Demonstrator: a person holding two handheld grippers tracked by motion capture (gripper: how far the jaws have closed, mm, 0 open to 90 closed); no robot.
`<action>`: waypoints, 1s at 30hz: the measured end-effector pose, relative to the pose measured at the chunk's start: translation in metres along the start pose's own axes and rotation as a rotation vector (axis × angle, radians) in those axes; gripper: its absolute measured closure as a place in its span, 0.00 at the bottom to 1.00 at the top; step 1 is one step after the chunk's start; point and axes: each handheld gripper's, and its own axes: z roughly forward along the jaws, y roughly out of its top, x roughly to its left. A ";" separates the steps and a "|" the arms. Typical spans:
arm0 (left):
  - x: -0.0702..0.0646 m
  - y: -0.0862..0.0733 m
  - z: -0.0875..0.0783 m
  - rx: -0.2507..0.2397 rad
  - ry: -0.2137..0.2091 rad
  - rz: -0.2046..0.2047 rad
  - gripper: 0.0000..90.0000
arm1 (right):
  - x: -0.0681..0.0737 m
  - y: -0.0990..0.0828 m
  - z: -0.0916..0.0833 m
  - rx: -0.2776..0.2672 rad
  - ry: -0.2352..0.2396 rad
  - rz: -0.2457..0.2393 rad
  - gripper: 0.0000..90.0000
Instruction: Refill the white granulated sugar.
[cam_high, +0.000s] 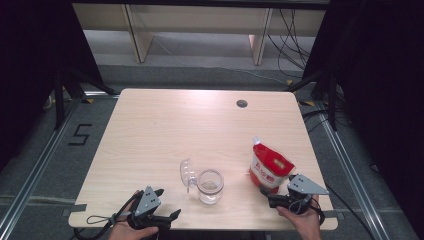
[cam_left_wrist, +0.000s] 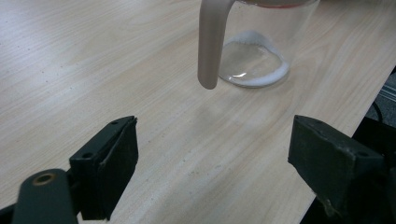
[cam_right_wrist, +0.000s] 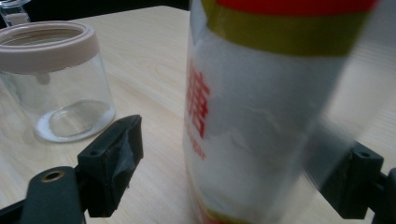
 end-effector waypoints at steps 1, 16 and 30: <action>0.000 0.000 0.000 0.003 -0.005 0.000 0.17 | 0.000 0.000 0.002 -0.005 0.001 -0.002 0.19; -0.002 -0.001 0.002 -0.011 -0.015 -0.019 0.17 | -0.010 -0.001 0.013 -0.066 0.004 -0.045 0.23; -0.001 0.000 0.002 -0.010 -0.015 0.015 0.18 | -0.012 -0.004 0.017 -0.103 0.023 -0.019 0.24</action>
